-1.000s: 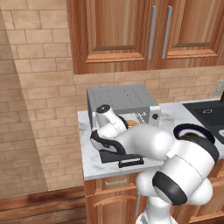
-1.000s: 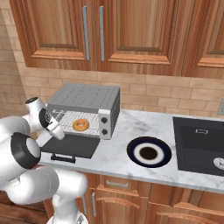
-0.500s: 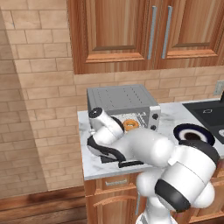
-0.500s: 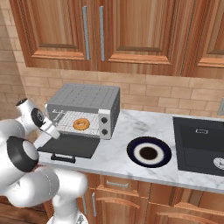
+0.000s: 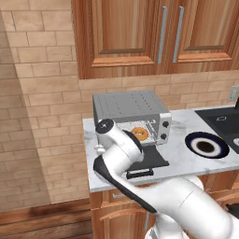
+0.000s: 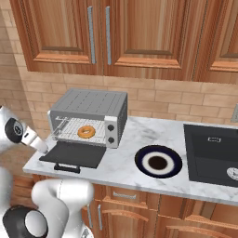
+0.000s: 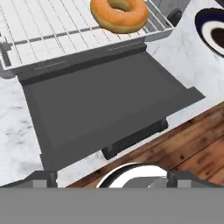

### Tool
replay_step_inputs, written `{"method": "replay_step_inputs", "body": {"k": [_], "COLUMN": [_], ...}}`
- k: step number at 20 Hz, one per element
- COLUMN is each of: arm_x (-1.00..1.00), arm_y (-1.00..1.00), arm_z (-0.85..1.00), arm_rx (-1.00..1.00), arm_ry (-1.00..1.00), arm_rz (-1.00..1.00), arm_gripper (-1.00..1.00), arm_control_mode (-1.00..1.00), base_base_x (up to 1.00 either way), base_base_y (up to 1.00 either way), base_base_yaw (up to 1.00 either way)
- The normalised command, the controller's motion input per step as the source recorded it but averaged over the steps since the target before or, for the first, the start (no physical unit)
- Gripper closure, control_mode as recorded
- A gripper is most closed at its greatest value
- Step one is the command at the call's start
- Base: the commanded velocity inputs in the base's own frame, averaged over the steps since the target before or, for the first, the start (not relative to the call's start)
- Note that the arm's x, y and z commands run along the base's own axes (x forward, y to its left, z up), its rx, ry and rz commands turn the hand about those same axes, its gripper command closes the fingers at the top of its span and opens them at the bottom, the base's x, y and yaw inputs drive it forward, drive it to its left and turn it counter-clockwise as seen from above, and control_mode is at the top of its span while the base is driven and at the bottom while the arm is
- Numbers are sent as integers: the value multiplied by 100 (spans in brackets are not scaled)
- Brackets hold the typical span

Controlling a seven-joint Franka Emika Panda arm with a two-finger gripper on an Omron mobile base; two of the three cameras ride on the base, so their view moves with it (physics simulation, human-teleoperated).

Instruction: Pick up the bagel from the plate, place it on the toaster oven rack, close the door, and set the timer.

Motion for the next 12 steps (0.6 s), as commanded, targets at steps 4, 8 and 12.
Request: {"method": "replay_step_inputs", "body": {"k": [4, 8, 12], "arm_x": [-82, -39, -8], "arm_y": [8, 21, 31], "arm_z": [62, 21, 7], "arm_rx": [-13, -24, -32], "arm_ry": [14, 27, 35], "arm_rz": [21, 19, 19], "arm_gripper": [-100, -100, -100], "arm_control_mode": [-100, -100, -100], "base_base_x": [0, 0, 0], "base_base_y": [0, 0, 0], "base_base_yaw": [0, 0, 0]}}
